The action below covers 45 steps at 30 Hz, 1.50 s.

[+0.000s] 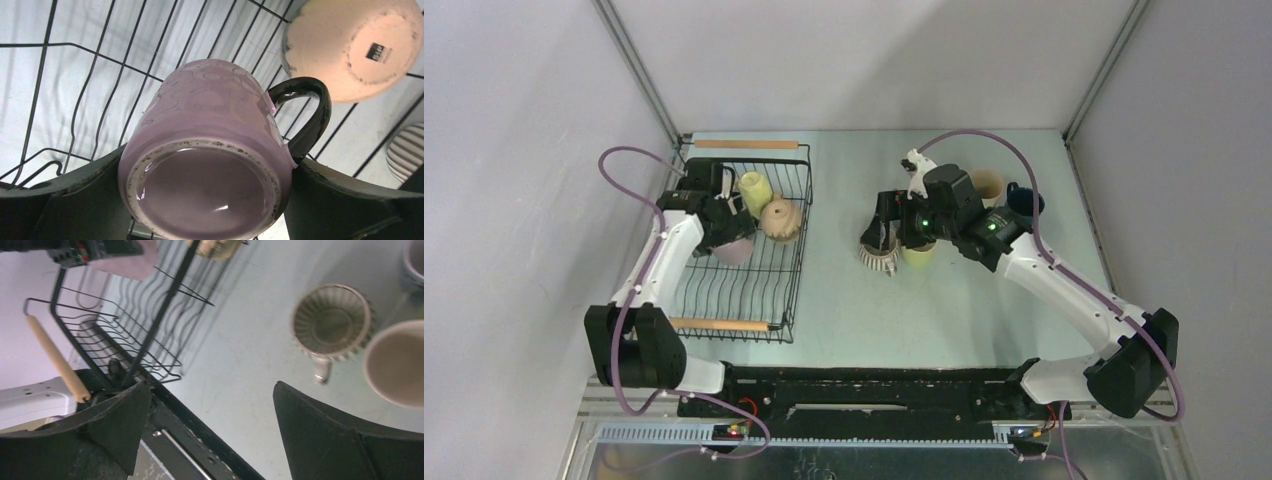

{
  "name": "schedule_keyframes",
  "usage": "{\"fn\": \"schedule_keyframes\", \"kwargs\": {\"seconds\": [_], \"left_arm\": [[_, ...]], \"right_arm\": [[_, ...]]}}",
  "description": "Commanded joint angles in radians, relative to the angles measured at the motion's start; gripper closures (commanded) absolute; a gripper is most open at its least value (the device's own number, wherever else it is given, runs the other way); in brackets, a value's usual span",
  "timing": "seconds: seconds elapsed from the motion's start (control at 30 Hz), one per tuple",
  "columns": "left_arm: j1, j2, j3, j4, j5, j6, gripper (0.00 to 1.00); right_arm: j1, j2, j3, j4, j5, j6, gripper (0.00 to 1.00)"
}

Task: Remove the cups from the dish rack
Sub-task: Unload the cup from the dish rack, then place the cup at the center of the board.

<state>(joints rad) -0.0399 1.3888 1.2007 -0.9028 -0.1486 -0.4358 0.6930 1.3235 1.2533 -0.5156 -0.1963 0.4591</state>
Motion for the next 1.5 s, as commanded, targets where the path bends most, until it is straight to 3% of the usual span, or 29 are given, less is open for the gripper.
{"fn": "schedule_keyframes", "kwargs": {"seconds": [0.0,0.67,0.97,1.47], "left_arm": [[-0.022,-0.077,0.102,-0.017,0.067,-0.006,0.86],[-0.097,-0.129,0.353,-0.134,0.300,-0.110,0.86],[-0.115,-0.134,0.389,-0.114,0.432,-0.170,0.86],[-0.118,-0.156,0.399,-0.049,0.612,-0.246,0.85]], "right_arm": [[0.043,0.029,0.000,0.185,-0.043,0.061,0.02],[0.135,0.183,-0.002,0.675,-0.103,0.102,0.02],[0.130,0.232,-0.076,0.891,-0.137,0.110,0.01],[0.102,0.327,-0.081,1.111,-0.203,0.231,0.03]]}}
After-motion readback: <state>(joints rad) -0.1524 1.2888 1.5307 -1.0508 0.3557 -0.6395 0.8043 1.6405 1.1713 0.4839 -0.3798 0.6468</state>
